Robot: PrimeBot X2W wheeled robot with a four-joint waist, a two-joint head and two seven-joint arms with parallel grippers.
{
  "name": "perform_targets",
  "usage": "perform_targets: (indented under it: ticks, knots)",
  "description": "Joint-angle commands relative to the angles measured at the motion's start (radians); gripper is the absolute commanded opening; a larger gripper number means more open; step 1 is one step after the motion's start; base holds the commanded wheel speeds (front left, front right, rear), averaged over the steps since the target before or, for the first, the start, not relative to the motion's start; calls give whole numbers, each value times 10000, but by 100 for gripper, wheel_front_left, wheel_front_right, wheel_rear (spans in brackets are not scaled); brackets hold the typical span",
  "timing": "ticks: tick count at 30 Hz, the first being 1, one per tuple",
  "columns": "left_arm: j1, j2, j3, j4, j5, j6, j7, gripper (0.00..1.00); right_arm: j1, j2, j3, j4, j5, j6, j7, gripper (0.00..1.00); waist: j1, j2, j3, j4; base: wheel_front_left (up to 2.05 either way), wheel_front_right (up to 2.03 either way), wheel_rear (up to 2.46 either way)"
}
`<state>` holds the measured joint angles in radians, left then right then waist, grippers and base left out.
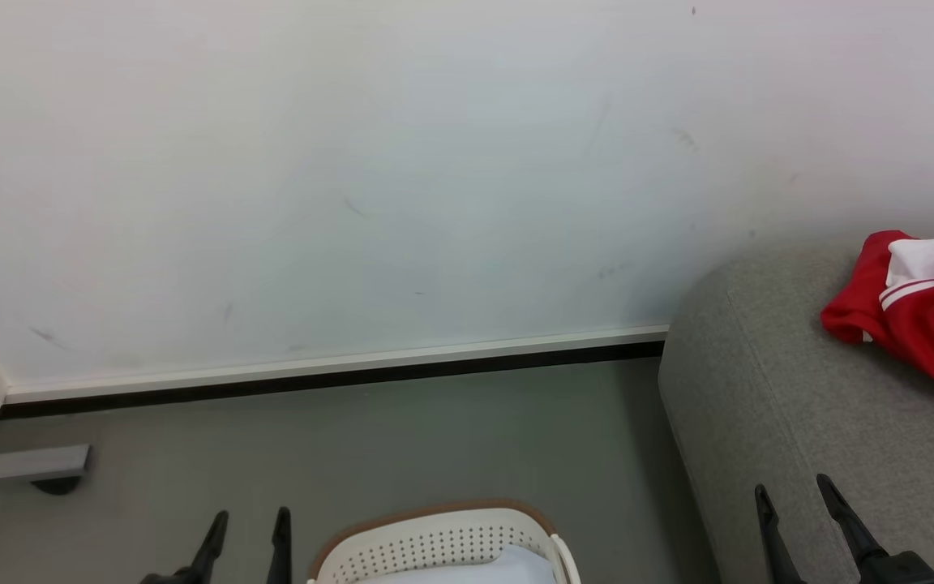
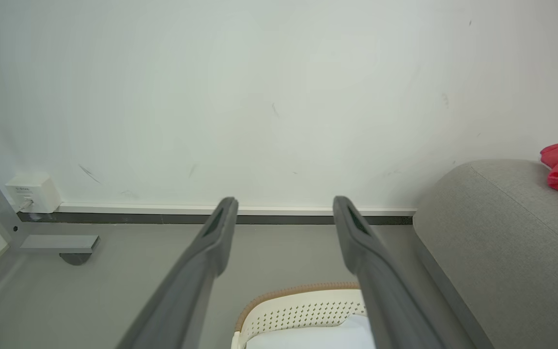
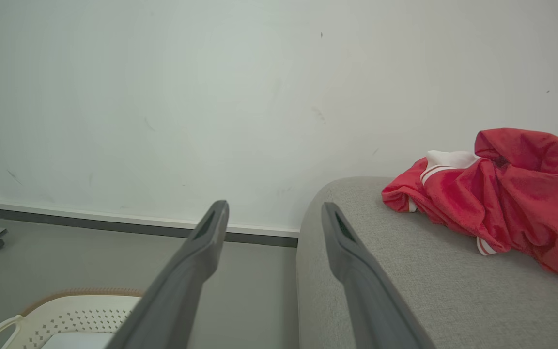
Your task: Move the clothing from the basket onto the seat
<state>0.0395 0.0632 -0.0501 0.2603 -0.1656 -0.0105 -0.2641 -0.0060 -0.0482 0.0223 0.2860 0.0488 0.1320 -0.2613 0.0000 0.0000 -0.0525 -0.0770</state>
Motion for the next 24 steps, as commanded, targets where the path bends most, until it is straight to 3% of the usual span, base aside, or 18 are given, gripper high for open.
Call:
perform_targets:
  ticks: [1, 24]
  knots:
    - [-17, -21, 49, 6, 196, -71, -3, 100, -52, -17, -24, 19, 63, -28, -25, 100, 0, 0, 17, -51, 0, 0, 0]
    - [-62, -108, 320, 194, 427, -161, -4, 100, -18, -15, -37, 82, 189, -28, -25, 100, 0, 0, 7, -55, 0, 0, 0]
